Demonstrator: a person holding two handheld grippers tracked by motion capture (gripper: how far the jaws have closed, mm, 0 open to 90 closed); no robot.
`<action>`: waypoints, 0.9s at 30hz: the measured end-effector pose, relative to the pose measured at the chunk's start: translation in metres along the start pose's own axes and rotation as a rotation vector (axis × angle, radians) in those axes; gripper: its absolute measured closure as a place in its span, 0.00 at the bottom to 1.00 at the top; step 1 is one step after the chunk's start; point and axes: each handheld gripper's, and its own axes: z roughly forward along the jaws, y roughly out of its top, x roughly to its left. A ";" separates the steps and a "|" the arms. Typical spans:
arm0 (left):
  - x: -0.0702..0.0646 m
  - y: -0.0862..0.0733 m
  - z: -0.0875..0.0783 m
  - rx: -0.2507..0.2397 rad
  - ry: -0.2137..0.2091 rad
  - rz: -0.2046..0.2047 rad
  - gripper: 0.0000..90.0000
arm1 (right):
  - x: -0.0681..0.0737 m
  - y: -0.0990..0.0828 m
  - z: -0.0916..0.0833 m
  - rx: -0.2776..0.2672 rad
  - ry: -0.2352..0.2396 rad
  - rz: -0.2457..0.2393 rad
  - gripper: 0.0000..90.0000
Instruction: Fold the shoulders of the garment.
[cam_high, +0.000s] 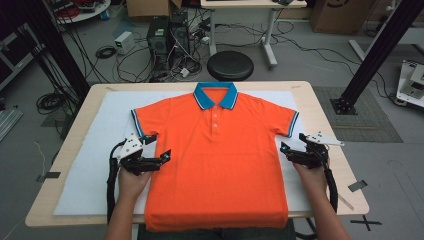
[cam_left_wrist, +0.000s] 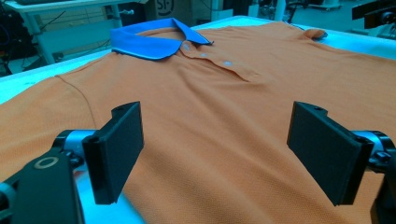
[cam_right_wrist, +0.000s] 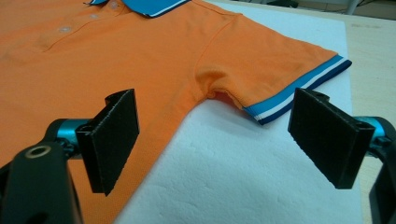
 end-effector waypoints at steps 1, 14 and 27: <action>0.000 0.000 0.000 -0.002 0.000 0.004 0.21 | 0.000 0.000 0.000 0.000 -0.003 -0.001 0.19; -0.003 -0.001 -0.001 -0.019 0.014 0.021 0.21 | -0.011 0.025 -0.005 0.019 -0.049 0.065 0.19; -0.002 0.000 -0.001 -0.012 0.016 0.019 0.21 | -0.031 0.060 0.011 0.069 -0.074 0.121 0.19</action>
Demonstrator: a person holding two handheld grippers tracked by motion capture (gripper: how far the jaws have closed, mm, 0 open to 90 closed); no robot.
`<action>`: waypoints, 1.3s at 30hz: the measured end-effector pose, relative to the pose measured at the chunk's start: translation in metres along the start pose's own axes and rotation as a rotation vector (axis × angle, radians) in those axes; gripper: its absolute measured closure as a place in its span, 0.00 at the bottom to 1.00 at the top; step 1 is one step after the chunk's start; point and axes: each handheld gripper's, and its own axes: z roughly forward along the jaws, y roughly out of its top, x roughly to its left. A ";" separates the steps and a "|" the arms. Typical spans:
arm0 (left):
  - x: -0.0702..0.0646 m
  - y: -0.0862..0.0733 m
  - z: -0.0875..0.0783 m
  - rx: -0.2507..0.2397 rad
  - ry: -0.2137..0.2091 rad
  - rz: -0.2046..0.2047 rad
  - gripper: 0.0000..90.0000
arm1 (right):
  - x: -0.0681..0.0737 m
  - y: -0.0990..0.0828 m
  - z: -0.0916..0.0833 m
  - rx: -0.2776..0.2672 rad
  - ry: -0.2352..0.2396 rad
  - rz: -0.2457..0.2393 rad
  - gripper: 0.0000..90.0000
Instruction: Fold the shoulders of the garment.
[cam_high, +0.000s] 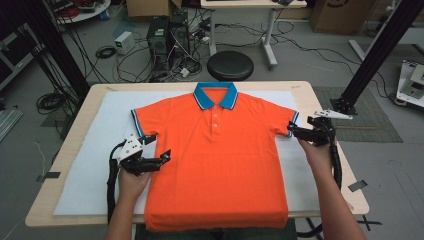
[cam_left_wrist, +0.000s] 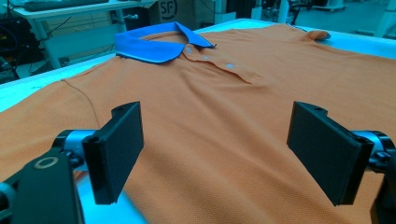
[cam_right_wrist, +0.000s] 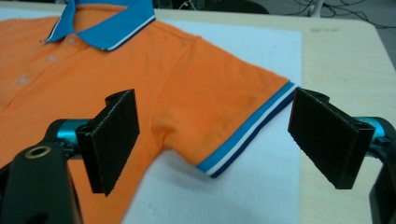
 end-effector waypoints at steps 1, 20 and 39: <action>0.000 0.000 0.000 0.000 -0.001 0.000 0.21 | 0.000 0.000 0.000 0.000 0.000 0.000 0.19; 0.000 0.000 0.001 0.009 0.000 0.001 0.21 | -0.011 0.028 0.029 0.071 -0.025 0.029 0.19; -0.001 0.000 0.002 0.013 -0.002 0.007 0.21 | -0.019 0.027 0.072 0.170 -0.053 0.061 0.19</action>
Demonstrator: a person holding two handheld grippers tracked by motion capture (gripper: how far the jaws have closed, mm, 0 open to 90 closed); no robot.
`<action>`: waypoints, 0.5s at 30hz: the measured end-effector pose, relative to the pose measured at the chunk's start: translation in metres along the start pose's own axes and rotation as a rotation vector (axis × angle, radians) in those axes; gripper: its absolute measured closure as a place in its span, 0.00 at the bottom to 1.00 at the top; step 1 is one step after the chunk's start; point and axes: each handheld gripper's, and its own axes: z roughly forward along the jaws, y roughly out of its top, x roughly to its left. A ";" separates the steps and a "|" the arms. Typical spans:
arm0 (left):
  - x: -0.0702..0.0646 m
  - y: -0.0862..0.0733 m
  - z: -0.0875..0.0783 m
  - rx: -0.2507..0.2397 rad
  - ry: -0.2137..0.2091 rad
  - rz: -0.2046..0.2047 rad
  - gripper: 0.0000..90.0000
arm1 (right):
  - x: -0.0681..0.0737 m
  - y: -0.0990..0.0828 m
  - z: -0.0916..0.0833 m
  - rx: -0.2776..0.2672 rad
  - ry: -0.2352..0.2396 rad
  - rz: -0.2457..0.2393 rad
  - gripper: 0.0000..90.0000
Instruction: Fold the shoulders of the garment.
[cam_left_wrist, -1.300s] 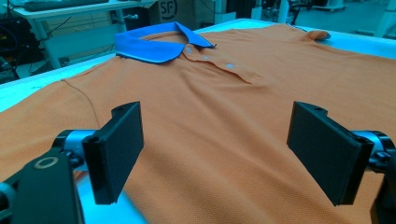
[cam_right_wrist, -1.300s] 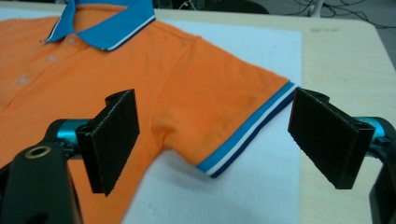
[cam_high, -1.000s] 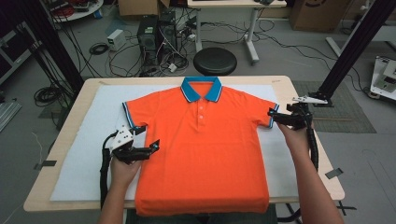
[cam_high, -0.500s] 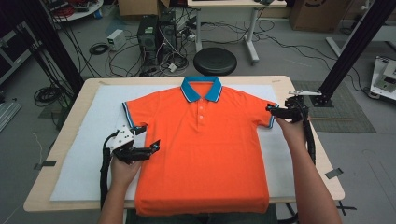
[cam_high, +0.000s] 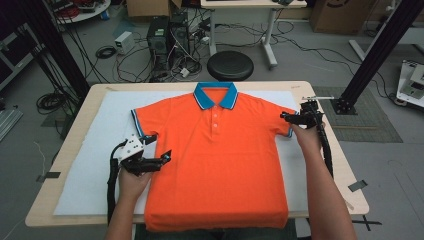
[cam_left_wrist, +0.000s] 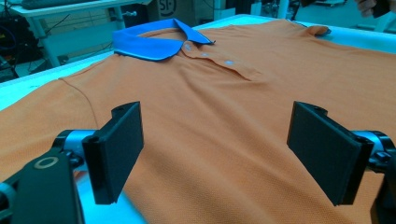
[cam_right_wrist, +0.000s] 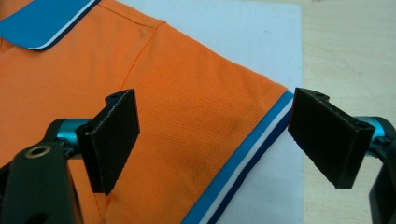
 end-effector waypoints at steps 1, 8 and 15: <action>0.000 0.000 0.000 0.000 0.000 0.000 0.21 | -0.001 0.000 0.004 0.000 0.013 0.015 0.19; 0.000 0.000 0.000 0.000 0.001 0.005 0.21 | -0.004 -0.003 0.017 0.025 0.009 0.048 0.19; 0.000 0.000 0.000 -0.001 0.001 0.006 0.21 | -0.004 -0.007 0.026 0.064 0.002 0.044 0.20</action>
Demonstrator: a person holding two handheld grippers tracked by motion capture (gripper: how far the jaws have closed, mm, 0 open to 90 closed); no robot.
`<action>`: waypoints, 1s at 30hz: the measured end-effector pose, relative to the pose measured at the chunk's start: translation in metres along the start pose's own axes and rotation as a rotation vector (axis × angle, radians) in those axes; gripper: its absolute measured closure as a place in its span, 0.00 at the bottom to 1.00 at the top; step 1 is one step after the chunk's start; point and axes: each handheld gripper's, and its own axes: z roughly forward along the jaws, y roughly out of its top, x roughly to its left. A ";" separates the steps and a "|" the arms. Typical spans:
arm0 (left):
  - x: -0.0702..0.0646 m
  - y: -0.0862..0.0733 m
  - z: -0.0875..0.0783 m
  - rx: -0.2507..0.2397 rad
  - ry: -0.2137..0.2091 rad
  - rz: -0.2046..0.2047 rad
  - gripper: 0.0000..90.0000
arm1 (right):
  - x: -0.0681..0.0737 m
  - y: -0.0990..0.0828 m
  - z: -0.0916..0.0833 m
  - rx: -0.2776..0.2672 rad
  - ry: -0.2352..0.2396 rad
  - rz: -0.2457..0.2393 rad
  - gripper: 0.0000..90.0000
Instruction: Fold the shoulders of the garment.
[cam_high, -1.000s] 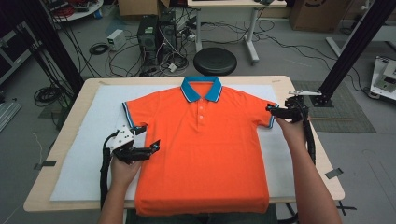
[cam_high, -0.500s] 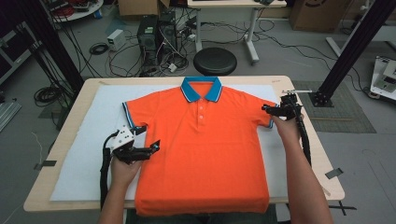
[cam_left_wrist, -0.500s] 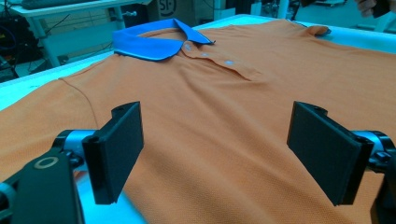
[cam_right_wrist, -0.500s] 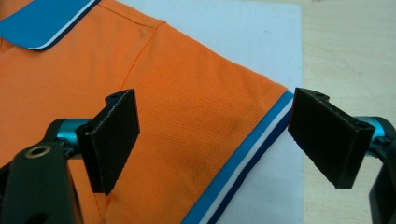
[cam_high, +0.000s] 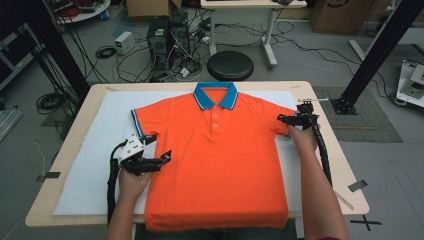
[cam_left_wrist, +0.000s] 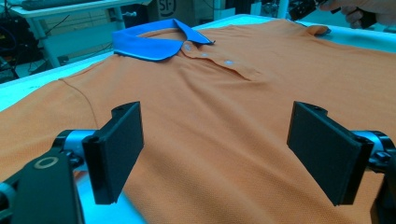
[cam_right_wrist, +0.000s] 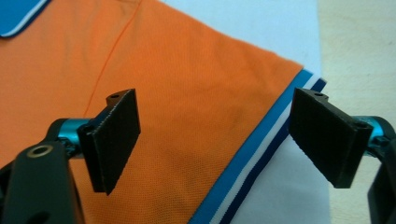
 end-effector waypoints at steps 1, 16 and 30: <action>0.000 0.000 0.000 0.001 -0.002 0.000 0.21 | 0.001 -0.001 0.003 0.015 -0.002 -0.006 0.22; 0.000 0.000 0.000 -0.002 -0.002 0.002 0.21 | -0.005 -0.004 0.003 0.061 -0.102 -0.057 0.46; 0.000 0.000 0.000 -0.001 -0.002 -0.002 0.21 | 0.001 -0.003 0.001 0.068 -0.093 -0.082 0.71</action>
